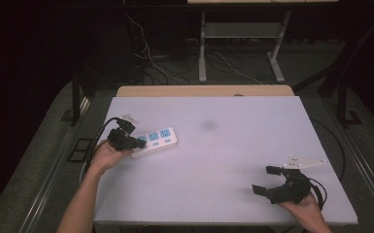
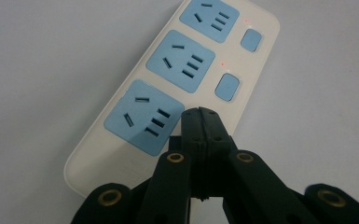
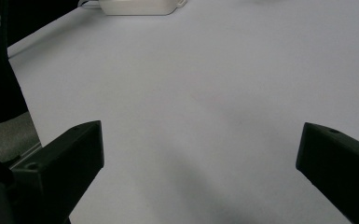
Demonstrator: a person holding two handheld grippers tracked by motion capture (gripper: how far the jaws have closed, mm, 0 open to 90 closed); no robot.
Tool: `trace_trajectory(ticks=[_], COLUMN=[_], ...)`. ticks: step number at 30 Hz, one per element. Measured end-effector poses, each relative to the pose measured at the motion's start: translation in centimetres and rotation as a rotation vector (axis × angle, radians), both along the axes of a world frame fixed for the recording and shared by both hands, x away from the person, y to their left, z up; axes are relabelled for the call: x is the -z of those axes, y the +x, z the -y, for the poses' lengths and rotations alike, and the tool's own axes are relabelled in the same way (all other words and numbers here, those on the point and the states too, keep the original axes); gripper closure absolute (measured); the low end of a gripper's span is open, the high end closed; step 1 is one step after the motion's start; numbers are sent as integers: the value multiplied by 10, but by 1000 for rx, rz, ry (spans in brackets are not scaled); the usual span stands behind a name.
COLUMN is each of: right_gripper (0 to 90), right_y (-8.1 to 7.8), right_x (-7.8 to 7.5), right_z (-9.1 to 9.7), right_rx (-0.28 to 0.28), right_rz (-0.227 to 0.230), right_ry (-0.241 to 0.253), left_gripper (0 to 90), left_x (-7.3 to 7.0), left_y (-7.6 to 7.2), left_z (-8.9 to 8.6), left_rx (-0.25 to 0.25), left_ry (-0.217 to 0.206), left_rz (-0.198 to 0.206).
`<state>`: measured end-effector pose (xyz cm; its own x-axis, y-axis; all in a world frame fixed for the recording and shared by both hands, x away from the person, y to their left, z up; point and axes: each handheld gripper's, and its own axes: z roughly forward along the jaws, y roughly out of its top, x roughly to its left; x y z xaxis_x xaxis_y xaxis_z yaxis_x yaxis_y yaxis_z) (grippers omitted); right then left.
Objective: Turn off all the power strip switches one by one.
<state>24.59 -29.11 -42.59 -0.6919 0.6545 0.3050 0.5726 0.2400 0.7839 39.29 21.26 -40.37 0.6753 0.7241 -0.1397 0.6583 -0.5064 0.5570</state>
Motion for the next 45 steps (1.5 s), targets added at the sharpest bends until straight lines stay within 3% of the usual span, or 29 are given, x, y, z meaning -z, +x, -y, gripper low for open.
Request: trace_trajectory(ticks=[4,8,11,25,37,43,44,45], right_gripper=[6,6,6,6,6,6,6,6], right_y=[0,0,0,-1,0,0,0,0], right_x=[0,0,0,-2,-2,-2,-2,-2], right_z=[0,1,1,3,2,2,2,2], right_rx=[1,2,4,11,12,12,13,13], right_rz=[-2,-1,-2,11,9,9,9,10], right_ry=[0,-1,0,2,1,1,2,2], left_gripper=[893,894,896,897,896,895,895,895], left_x=[0,1,1,1,4,4,3,1], left_y=[0,1,0,-2,-5,-6,-6,-6], left_z=[0,-1,-2,3,-3,-3,-4,-4], left_rx=[1,-28,-25,-27,-64,-61,-64,-72], left_ry=[5,-19,-27,18,-46,-45,-72,-66], left_rz=[1,-23,-19,3,4,16,27,32])
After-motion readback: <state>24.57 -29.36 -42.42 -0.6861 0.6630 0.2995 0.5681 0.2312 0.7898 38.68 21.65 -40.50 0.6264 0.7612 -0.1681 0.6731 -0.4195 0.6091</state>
